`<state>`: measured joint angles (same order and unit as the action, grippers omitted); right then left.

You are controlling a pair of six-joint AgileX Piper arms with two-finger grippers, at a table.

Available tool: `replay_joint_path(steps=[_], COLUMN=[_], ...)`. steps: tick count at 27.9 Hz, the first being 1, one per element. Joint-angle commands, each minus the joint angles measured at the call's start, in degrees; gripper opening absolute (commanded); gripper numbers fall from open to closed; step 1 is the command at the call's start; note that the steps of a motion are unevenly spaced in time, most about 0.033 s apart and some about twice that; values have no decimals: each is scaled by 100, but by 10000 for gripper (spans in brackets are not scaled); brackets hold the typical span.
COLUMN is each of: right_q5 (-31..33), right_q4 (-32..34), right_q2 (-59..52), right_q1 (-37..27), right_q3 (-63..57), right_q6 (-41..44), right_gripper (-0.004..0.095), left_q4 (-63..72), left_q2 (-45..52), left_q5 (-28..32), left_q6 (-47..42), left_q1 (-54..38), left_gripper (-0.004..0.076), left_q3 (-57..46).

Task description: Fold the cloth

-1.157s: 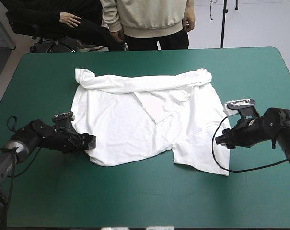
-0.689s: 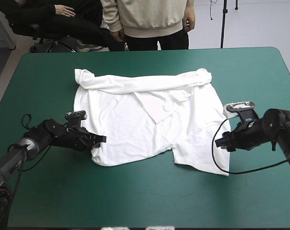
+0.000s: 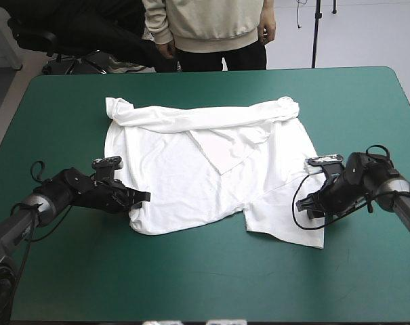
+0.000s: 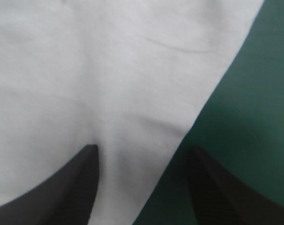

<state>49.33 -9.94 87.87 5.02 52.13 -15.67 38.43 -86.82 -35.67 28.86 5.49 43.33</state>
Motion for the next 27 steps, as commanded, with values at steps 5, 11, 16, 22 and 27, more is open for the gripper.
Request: replay_joint_path(steps=[5, 11, 16, 22, 27], right_q5=[-267, -290, -263, -224, -235], right_q4=[-201, -102, -181, -155, 114], right_q2=[222, -61, -926, -2252, -2839], right_q1=[1002, 1044, 1044, 1044, 1044], right_q3=[63, 74, 243, 941, 2071], right_q6=[205, 227, 203, 154, 154], right_gripper=[174, -3, -3, -3, -3], left_q4=[9, -168, -598, -1338, -1686], left_q2=[-3, 342, 1061, 1985, 2363], left_q5=[-156, 27, -255, -799, -1269], left_q6=[-25, -25, -213, -574, -797], left_q1=[82, 82, 82, 82, 82], left_gripper=[-18, -18, -18, -18, -18], left_q3=[-24, 32, 461, 1667, 3130])
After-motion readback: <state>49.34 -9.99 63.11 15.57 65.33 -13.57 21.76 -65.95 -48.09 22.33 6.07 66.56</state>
